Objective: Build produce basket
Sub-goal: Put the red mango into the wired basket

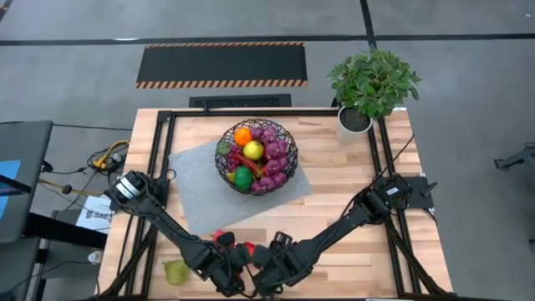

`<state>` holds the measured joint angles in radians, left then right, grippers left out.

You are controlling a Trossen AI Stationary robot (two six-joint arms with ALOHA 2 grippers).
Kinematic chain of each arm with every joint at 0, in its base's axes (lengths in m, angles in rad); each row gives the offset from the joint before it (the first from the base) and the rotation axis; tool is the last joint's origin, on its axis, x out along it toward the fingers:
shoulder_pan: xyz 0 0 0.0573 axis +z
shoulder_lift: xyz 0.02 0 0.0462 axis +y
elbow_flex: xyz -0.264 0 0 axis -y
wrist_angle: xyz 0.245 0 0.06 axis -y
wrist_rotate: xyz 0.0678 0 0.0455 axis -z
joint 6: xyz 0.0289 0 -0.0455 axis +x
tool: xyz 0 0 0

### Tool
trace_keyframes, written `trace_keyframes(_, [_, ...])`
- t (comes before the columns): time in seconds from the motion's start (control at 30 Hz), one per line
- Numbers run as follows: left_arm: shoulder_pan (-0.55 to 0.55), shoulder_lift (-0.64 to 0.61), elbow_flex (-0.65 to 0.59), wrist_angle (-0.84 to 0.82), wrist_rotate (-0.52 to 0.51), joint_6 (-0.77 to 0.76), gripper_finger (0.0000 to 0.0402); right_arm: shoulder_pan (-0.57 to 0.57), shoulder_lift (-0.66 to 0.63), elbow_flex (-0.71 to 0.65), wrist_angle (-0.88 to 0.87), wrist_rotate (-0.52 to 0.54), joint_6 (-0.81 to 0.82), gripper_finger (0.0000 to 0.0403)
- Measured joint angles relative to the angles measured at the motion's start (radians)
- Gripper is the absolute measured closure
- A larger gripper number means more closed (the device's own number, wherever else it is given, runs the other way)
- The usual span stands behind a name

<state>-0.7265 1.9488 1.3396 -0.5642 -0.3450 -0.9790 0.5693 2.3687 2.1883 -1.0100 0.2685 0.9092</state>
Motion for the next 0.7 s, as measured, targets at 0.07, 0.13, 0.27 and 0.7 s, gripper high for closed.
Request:
trace_keyframes(0.07, [-0.001,0.000,0.000,0.000,-0.001,-0.001,0.0401,-0.008,0.000,0.000,0.001,-0.035,-0.053,0.0112])
trace_keyframes(0.13, [-0.002,0.000,0.000,0.004,0.003,-0.001,0.0401,-0.020,0.000,0.000,0.000,-0.041,-0.069,0.0112])
trace_keyframes(0.27, [-0.002,-0.015,-0.001,0.005,0.056,0.007,0.0401,-0.050,0.000,0.000,0.000,-0.082,-0.068,0.0112])
trace_keyframes(0.7, [-0.087,-0.274,0.000,-0.106,-0.060,-0.087,0.0397,-0.113,0.016,0.001,0.111,-0.271,-0.094,0.0098])
